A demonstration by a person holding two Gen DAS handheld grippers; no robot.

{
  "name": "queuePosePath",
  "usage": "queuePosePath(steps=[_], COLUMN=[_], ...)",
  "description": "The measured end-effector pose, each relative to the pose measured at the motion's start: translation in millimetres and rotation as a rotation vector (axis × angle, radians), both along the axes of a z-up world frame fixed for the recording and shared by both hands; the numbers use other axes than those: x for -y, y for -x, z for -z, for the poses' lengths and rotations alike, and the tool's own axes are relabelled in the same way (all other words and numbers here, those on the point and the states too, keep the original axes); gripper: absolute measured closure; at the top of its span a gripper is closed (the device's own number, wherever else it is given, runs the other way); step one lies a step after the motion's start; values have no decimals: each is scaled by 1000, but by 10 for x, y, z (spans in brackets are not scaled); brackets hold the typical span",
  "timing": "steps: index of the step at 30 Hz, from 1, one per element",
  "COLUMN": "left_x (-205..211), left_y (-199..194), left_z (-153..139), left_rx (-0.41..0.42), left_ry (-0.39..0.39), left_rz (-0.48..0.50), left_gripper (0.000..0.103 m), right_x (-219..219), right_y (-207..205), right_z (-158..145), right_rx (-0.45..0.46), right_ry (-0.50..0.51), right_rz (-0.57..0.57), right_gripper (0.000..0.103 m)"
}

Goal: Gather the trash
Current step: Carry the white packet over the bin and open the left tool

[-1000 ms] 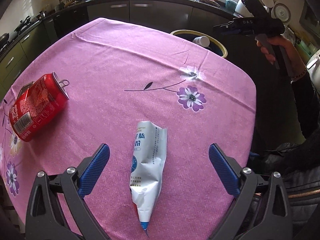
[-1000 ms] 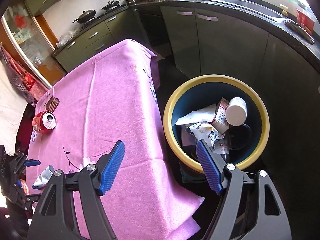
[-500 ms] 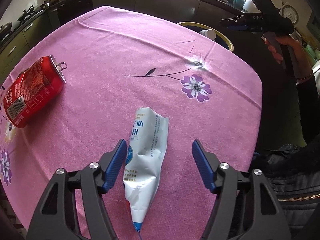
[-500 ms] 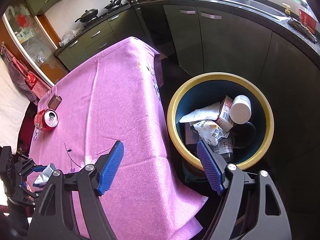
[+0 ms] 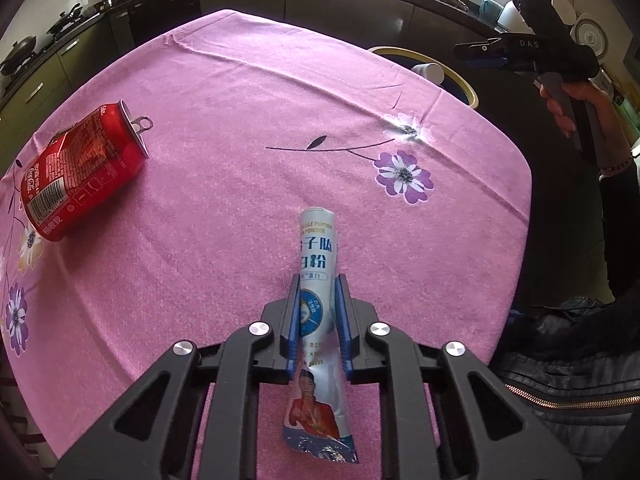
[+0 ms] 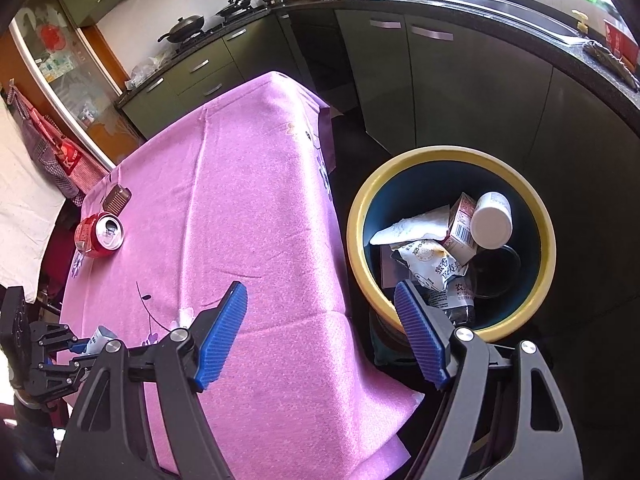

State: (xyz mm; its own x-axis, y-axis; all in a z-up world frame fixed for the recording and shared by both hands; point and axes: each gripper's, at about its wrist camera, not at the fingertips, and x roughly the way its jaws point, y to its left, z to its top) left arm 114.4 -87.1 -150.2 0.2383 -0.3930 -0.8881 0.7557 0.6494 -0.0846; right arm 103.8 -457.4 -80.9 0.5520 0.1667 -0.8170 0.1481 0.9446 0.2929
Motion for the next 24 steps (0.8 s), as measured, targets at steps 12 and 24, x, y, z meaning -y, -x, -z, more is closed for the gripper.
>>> queuePosePath(steps=[12,24], left_x=[299,1820], left_y=[-18,-359], left_z=[-266,-835], left_rx=[36,83], left_ry=[21,127], left_rz=[68,296], left_gripper=[90,90], right_x=[57,682], right_y=[96,544], right_z=[-99,-211], right_rx=[30,71], right_ry=[0,4], right_rz=[2,131], right_gripper=[27,27])
